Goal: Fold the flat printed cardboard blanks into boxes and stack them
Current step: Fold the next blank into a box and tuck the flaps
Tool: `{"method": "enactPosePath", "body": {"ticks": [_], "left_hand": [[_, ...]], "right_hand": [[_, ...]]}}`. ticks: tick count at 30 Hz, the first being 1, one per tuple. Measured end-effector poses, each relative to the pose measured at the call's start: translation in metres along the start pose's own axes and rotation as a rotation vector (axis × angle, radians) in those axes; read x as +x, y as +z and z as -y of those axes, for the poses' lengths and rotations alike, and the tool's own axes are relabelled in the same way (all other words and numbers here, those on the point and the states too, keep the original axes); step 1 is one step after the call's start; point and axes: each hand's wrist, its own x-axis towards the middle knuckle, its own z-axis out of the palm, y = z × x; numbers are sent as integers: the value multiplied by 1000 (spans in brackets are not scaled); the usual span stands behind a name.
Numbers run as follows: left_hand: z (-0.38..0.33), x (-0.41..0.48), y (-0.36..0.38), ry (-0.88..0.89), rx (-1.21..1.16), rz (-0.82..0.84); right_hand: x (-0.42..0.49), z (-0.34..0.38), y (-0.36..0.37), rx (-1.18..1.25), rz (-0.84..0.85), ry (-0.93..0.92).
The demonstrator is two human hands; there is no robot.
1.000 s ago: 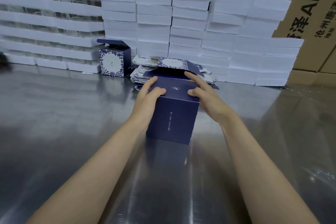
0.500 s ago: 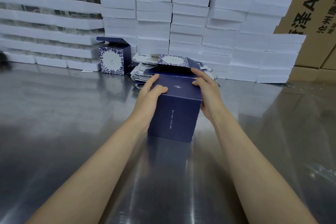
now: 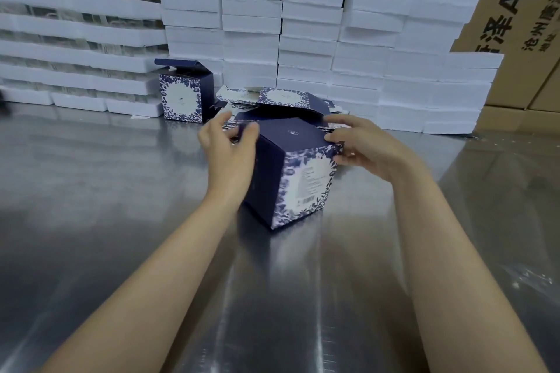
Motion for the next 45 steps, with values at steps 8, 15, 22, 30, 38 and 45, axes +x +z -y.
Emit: {"method": "enactPosePath", "body": {"ticks": [8, 15, 22, 30, 38, 45], "left_hand": [[3, -4, 7, -294, -159, 335], [2, 4, 8, -283, -208, 279], [24, -11, 1, 509, 195, -97], [52, 12, -22, 580, 341, 61], [49, 32, -41, -89, 106, -607], [65, 20, -19, 42, 332, -22]], "right_hand": [[-5, -5, 2, -116, 179, 8], [6, -21, 16, 78, 59, -62], [24, -29, 64, -88, -557, -222], [16, -77, 79, 173, -737, -384], [35, -93, 69, 83, -636, -154], [36, -96, 80, -444, -259, -211]]}}
